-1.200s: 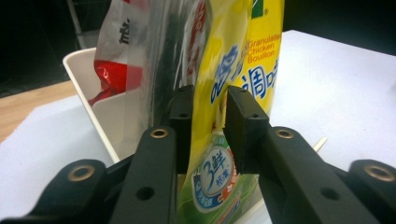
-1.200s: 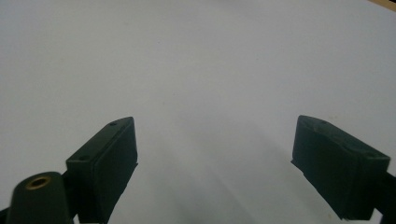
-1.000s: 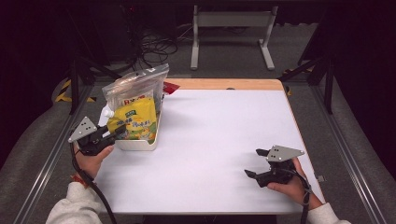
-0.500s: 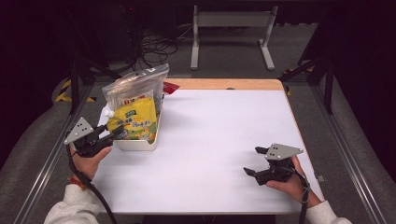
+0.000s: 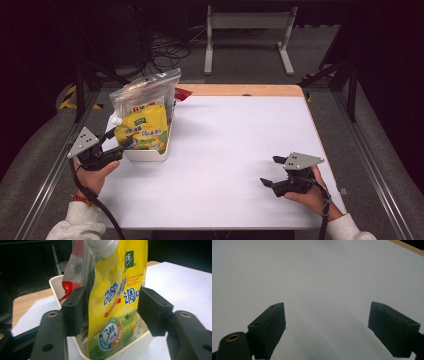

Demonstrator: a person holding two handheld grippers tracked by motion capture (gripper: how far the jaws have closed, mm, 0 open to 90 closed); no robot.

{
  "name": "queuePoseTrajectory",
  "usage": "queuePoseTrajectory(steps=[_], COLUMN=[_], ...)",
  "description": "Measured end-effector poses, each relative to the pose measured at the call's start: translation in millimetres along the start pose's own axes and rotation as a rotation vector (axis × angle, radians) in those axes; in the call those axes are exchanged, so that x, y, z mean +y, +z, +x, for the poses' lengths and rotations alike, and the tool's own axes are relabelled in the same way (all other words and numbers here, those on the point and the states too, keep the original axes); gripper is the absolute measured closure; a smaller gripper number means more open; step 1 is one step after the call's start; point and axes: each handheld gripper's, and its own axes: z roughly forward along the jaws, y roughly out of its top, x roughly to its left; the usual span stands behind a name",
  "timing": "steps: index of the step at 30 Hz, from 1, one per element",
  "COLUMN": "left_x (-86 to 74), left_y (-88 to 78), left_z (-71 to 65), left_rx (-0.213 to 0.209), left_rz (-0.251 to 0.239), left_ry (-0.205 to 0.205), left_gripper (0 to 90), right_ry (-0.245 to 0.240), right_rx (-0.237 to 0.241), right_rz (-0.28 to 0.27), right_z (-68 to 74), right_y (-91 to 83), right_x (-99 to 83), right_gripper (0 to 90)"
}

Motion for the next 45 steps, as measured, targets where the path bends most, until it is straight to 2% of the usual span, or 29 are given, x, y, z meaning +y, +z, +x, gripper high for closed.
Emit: queuePoseTrajectory(steps=[5,8,10,15,18,22,29,34,37,41,45], left_x=[3.3,6.5,9.0,10.8,10.5,9.2,5.8,-3.2,-9.9,-18.9,-30.5], left_y=[-6.9,-12.9,-17.2,-25.8,-26.3,-22.5,-16.1,-9.4,-5.0,1.5,5.3], left_z=[-6.7,-14.7,-22.5,-36.1,-42.3,-54.5,-70.2,-82.5,-87.4,-90.9,-92.8], left_rx=[0.022,0.026,0.046,0.011,-0.005,-0.038,-0.07,-0.093,-0.125,-0.133,-0.155], left_rz=[-0.002,-0.01,-0.009,-0.013,-0.008,0.019,0.047,0.064,0.084,0.124,0.159], left_ry=[0.012,0.01,0.017,0.02,0.037,0.059,0.101,0.118,0.124,0.132,0.131], left_gripper=[29.8,25.4,22.7,17.8,17.0,16.3,13.5,12.9,12.4,10.8,10.5], right_ry=[0.0,0.001,-0.002,-0.012,-0.01,-0.025,-0.031,-0.036,-0.037,-0.035,-0.019], right_rx=[-0.004,-0.011,-0.014,-0.033,-0.043,-0.068,-0.101,-0.137,-0.167,-0.222,-0.257], right_rz=[-0.002,-0.001,-0.004,-0.009,-0.015,-0.019,-0.025,-0.024,-0.024,-0.006,-0.007], right_z=[-0.3,-0.9,-1.3,-1.4,-2.2,-1.5,-1.6,-2.2,-3.3,-5.2,-8.2], right_y=[-1.2,-2.6,-3.8,-7.8,-9.6,-14.2,-21.8,-29.4,-32.6,-36.5,-40.3], right_x=[0.6,0.3,0.6,3.6,4.7,6.4,3.0,-4.2,-10.7,-19.2,-27.9], right_gripper=[14.2,14.2,14.3,14.2,14.2,14.2,13.3,11.9,11.5,10.5,9.8])
